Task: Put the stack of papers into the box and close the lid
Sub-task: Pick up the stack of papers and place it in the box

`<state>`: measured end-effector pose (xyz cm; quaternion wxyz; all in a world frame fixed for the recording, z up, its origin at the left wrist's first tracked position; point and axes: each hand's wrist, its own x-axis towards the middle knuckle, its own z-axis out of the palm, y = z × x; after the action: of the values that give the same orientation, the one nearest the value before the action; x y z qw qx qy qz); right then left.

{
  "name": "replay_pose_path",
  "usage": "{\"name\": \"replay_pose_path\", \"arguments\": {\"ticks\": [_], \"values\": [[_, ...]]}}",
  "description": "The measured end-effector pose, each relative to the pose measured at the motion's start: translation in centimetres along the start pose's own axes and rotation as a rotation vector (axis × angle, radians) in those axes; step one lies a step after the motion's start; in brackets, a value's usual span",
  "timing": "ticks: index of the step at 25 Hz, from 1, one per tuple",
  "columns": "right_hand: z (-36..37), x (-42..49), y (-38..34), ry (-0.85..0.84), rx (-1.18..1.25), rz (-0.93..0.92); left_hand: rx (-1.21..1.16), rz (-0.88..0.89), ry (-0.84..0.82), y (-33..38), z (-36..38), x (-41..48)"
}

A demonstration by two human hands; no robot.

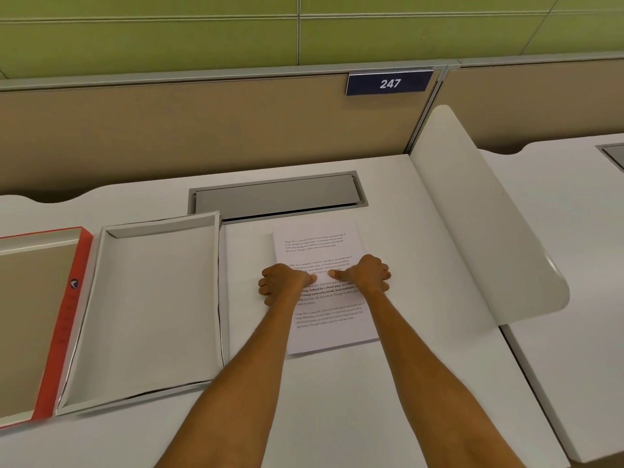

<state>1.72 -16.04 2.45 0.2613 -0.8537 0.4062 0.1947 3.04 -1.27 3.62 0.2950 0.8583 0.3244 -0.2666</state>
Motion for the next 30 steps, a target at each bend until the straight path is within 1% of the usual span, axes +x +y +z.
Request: {"name": "replay_pose_path", "arguments": {"ticks": [4, 6, 10, 12, 15, 17, 20, 22, 25, 30], "values": [[-0.4, 0.4, 0.0, -0.019, 0.035, -0.009, -0.011, 0.026, -0.036, -0.2, 0.0, 0.1], [-0.4, 0.3, 0.0, -0.012, 0.045, -0.017, -0.001, 0.009, -0.042, 0.0, 0.1, -0.1], [-0.2, -0.2, 0.2, 0.003, 0.098, -0.106, 0.038, -0.001, -0.012, 0.3, 0.2, -0.5], [-0.3, -0.4, 0.5, 0.004, 0.164, -0.127, -0.009, 0.023, -0.022, 0.3, 0.3, -0.5], [-0.3, -0.6, 0.8, 0.030, 0.156, -0.141, -0.087, 0.069, -0.054, -0.1, 0.1, 0.0], [0.0, -0.8, 0.8, 0.054, 0.146, -0.147, -0.189, 0.109, -0.109, -0.6, -0.2, 0.7], [0.2, -1.0, 1.1, 0.038, 0.207, -0.124, -0.344, 0.095, -0.162, -1.9, -0.3, 1.1], [0.0, -0.9, 1.3, -0.010, 0.252, -0.141, -0.370, 0.124, -0.118, -2.8, 0.0, 0.8], [-0.1, -0.9, 1.4, -0.055, 0.280, -0.135, -0.343, 0.184, -0.023, -3.4, 0.8, 0.3], [-0.2, -2.0, 1.3, -0.004, 0.308, -0.146, -0.357, 0.233, -0.027, -2.8, 0.4, -0.8]]}}
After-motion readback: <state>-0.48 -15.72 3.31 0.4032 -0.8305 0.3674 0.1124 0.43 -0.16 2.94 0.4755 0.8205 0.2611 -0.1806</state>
